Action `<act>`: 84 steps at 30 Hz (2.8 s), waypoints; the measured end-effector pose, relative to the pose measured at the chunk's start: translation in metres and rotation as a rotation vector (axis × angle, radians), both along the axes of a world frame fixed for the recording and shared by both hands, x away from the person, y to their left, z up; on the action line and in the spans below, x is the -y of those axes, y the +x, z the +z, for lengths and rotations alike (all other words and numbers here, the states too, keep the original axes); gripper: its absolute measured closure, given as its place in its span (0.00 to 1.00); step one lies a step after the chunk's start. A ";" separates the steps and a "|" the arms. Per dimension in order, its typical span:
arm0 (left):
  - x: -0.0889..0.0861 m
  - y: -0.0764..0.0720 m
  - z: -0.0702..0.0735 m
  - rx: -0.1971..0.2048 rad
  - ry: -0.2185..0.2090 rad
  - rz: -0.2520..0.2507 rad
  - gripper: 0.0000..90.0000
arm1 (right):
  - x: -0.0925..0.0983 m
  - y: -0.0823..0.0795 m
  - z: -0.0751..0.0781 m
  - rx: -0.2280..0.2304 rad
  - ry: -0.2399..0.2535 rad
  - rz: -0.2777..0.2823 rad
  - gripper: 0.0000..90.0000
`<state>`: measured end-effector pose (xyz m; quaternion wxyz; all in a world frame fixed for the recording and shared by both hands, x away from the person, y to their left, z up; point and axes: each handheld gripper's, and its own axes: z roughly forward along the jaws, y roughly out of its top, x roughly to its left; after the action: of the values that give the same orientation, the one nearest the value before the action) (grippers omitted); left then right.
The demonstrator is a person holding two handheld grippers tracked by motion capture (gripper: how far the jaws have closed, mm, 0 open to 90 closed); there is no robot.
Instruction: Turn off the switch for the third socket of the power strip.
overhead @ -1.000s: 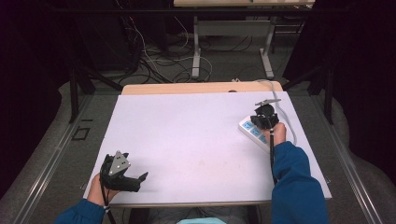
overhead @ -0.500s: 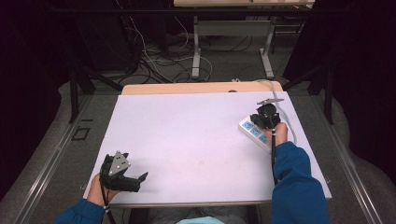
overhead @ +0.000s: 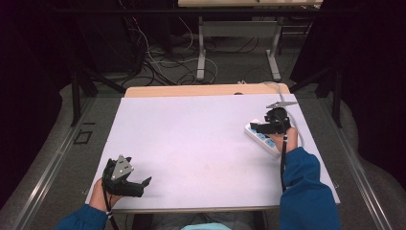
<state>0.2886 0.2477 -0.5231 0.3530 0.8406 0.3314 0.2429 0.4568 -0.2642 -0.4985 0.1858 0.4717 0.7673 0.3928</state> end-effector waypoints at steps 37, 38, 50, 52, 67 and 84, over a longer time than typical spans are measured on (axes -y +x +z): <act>0.000 0.000 0.000 0.003 0.005 0.002 0.02 | -0.021 -0.096 0.003 0.057 -0.044 0.230 0.00; 0.000 0.000 0.001 0.000 0.008 0.002 0.02 | -0.022 -0.099 0.003 0.056 -0.049 0.233 0.00; 0.001 0.000 0.000 -0.006 0.000 0.003 0.02 | -0.024 -0.126 -0.001 0.061 -0.069 0.279 0.00; 0.001 0.000 0.000 -0.006 0.001 0.003 0.02 | -0.024 -0.128 -0.001 0.068 -0.076 0.281 0.00; 0.000 0.000 0.000 -0.002 0.009 0.004 0.02 | -0.020 -0.142 -0.005 0.067 -0.111 0.281 0.00; 0.001 0.000 -0.001 -0.010 0.006 0.000 0.02 | -0.014 -0.153 -0.011 0.078 -0.121 0.281 0.00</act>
<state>0.2881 0.2469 -0.5237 0.3489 0.8428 0.3325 0.2395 0.3038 -0.2507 -0.5092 0.1866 0.3320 0.8402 0.3861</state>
